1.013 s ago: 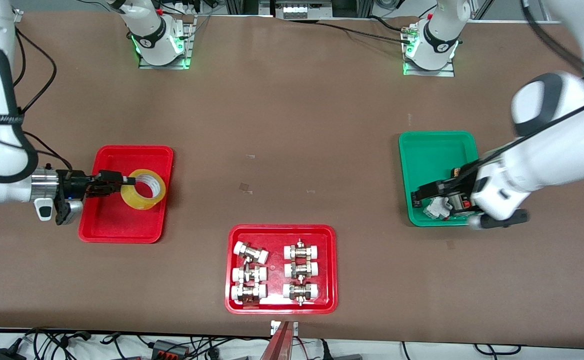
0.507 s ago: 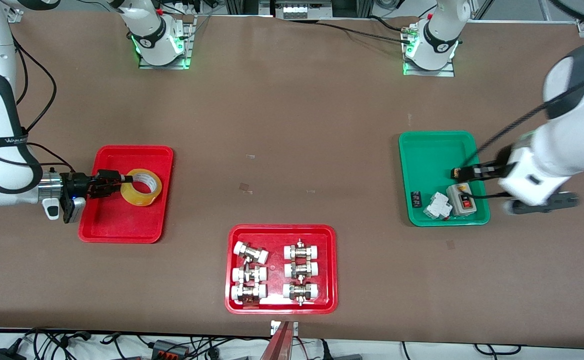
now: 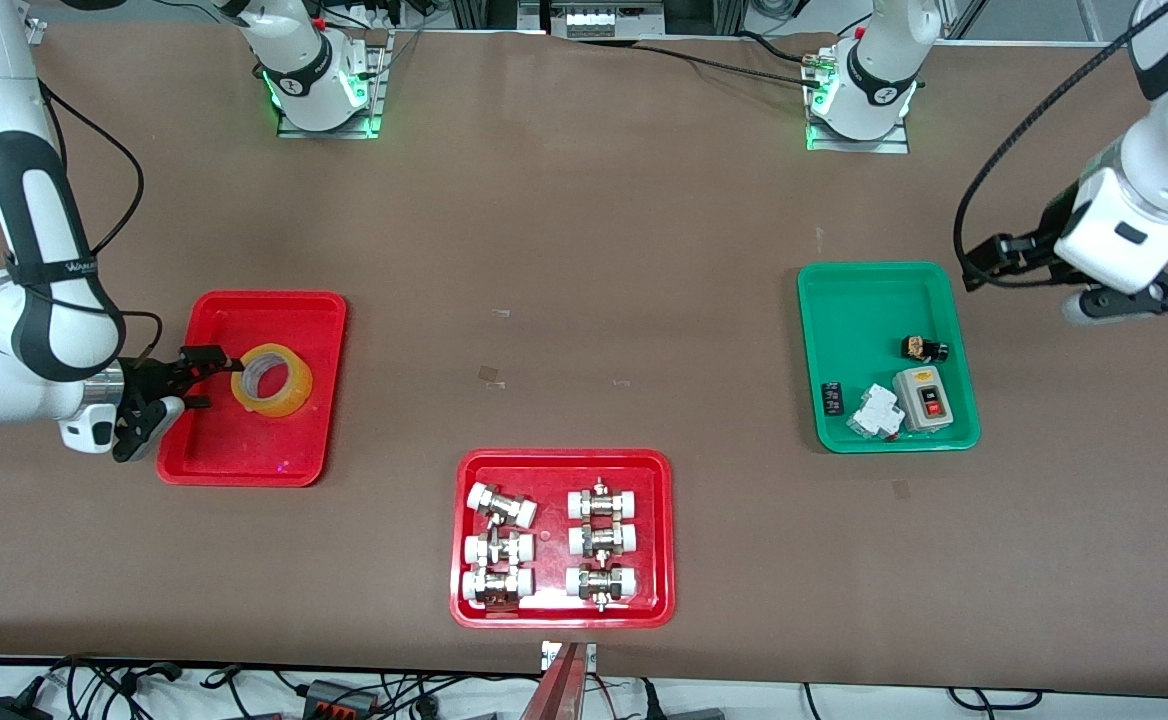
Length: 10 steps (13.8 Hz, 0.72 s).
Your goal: Left arm passes tape to right arm into tray
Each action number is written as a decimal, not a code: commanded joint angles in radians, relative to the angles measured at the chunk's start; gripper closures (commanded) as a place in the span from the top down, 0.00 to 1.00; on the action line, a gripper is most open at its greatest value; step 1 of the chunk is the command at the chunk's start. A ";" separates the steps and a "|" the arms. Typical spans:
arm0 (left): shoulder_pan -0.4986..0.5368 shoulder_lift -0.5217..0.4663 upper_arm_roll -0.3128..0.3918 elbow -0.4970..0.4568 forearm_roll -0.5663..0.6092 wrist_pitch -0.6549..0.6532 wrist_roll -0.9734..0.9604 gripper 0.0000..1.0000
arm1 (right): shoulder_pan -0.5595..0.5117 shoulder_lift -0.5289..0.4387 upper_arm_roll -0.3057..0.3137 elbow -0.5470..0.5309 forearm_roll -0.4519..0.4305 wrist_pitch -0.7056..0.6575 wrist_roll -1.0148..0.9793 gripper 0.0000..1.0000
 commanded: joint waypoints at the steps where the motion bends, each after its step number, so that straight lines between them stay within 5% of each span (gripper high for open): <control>1: 0.008 -0.043 0.010 -0.058 -0.020 0.037 0.032 1.00 | 0.046 -0.145 -0.001 -0.038 -0.121 0.009 0.142 1.00; 3: 0.010 -0.055 0.009 -0.058 -0.020 0.040 0.036 1.00 | 0.096 -0.275 -0.001 -0.087 -0.208 0.001 0.336 1.00; 10: -0.004 -0.050 0.006 -0.043 -0.054 0.104 0.035 1.00 | 0.242 -0.583 0.005 -0.124 -0.219 -0.207 0.902 1.00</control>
